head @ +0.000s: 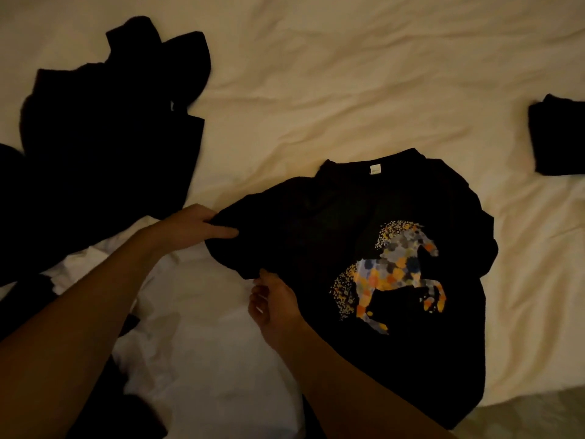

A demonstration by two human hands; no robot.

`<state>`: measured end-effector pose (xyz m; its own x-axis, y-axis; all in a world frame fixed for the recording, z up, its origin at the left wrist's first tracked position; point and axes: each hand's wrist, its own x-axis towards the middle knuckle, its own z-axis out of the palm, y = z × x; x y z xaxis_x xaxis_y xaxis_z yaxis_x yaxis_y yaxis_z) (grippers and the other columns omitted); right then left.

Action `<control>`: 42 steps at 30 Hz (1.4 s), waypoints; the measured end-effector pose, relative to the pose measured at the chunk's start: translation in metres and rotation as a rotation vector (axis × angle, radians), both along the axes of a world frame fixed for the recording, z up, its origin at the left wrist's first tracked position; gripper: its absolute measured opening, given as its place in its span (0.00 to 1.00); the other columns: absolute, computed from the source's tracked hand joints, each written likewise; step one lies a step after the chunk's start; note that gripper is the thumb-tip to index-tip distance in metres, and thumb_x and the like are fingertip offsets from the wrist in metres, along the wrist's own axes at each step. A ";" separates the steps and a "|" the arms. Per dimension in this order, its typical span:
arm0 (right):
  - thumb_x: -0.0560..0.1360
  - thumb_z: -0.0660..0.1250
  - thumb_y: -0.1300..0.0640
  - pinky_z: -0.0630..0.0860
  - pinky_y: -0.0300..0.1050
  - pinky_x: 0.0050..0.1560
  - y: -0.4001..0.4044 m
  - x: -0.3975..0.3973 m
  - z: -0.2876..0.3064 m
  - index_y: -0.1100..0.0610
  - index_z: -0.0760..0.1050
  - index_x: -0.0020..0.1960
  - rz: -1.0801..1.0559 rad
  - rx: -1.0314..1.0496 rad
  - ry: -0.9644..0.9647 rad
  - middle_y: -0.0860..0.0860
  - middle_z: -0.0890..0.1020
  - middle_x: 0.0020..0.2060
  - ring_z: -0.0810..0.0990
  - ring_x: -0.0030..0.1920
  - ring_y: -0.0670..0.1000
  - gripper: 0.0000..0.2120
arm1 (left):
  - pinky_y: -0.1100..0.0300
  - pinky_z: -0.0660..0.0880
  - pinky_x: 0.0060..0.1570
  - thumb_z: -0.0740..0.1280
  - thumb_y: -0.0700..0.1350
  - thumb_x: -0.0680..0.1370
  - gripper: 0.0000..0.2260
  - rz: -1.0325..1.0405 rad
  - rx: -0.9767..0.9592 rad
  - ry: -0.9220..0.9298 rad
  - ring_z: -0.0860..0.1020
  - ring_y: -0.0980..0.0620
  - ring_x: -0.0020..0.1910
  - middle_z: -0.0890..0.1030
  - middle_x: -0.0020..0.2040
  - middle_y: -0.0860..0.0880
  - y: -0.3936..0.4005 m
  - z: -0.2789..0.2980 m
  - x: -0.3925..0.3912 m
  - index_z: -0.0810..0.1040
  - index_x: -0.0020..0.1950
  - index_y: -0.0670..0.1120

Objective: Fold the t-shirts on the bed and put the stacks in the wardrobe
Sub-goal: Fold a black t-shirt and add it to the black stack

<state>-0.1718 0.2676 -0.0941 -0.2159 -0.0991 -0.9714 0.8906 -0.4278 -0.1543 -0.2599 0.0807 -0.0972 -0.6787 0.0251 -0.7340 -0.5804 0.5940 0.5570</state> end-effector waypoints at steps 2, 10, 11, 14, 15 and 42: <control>0.80 0.66 0.54 0.74 0.39 0.37 -0.002 0.007 0.001 0.58 0.75 0.47 0.088 -0.032 0.015 0.51 0.79 0.37 0.77 0.37 0.48 0.08 | 0.63 0.80 0.47 0.75 0.50 0.73 0.08 0.202 0.134 0.063 0.84 0.55 0.43 0.86 0.43 0.52 -0.002 0.001 0.010 0.84 0.48 0.48; 0.81 0.61 0.57 0.68 0.36 0.32 0.004 0.008 0.001 0.56 0.75 0.42 0.597 0.056 0.021 0.51 0.77 0.33 0.74 0.30 0.46 0.11 | 0.58 0.80 0.41 0.69 0.46 0.78 0.13 0.784 0.504 -0.005 0.83 0.48 0.53 0.83 0.56 0.48 0.012 -0.032 0.061 0.79 0.61 0.45; 0.81 0.60 0.58 0.68 0.36 0.32 0.006 0.004 0.001 0.56 0.75 0.42 0.579 0.068 0.024 0.51 0.76 0.33 0.74 0.30 0.47 0.10 | 0.58 0.80 0.44 0.70 0.46 0.77 0.15 0.800 0.492 -0.012 0.83 0.48 0.54 0.84 0.57 0.48 0.018 -0.038 0.070 0.78 0.63 0.47; 0.81 0.59 0.59 0.70 0.37 0.34 0.010 -0.004 0.001 0.56 0.76 0.45 0.562 0.091 0.068 0.51 0.77 0.33 0.75 0.31 0.47 0.09 | 0.51 0.79 0.55 0.72 0.44 0.77 0.13 0.924 0.299 0.142 0.82 0.47 0.55 0.84 0.56 0.48 0.030 -0.050 0.086 0.80 0.61 0.48; 0.81 0.59 0.59 0.71 0.37 0.35 0.011 -0.005 0.000 0.56 0.76 0.46 0.560 0.097 0.091 0.51 0.78 0.33 0.75 0.31 0.47 0.08 | 0.51 0.78 0.58 0.71 0.44 0.77 0.12 0.956 0.254 0.207 0.82 0.48 0.56 0.84 0.56 0.48 0.033 -0.051 0.087 0.80 0.61 0.48; 0.81 0.61 0.59 0.75 0.43 0.33 0.293 -0.110 0.011 0.58 0.73 0.45 0.364 0.578 0.447 0.53 0.77 0.34 0.76 0.34 0.53 0.07 | 0.52 0.71 0.47 0.65 0.49 0.82 0.09 0.734 -0.284 0.246 0.77 0.40 0.48 0.79 0.46 0.43 0.193 -0.015 0.063 0.77 0.49 0.43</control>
<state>-0.2814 0.5607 -0.0830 -0.6462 0.2527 -0.7201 0.7604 0.1328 -0.6357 -0.1969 0.2736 -0.1118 -0.5918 -0.6521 -0.4738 -0.7572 0.2481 0.6043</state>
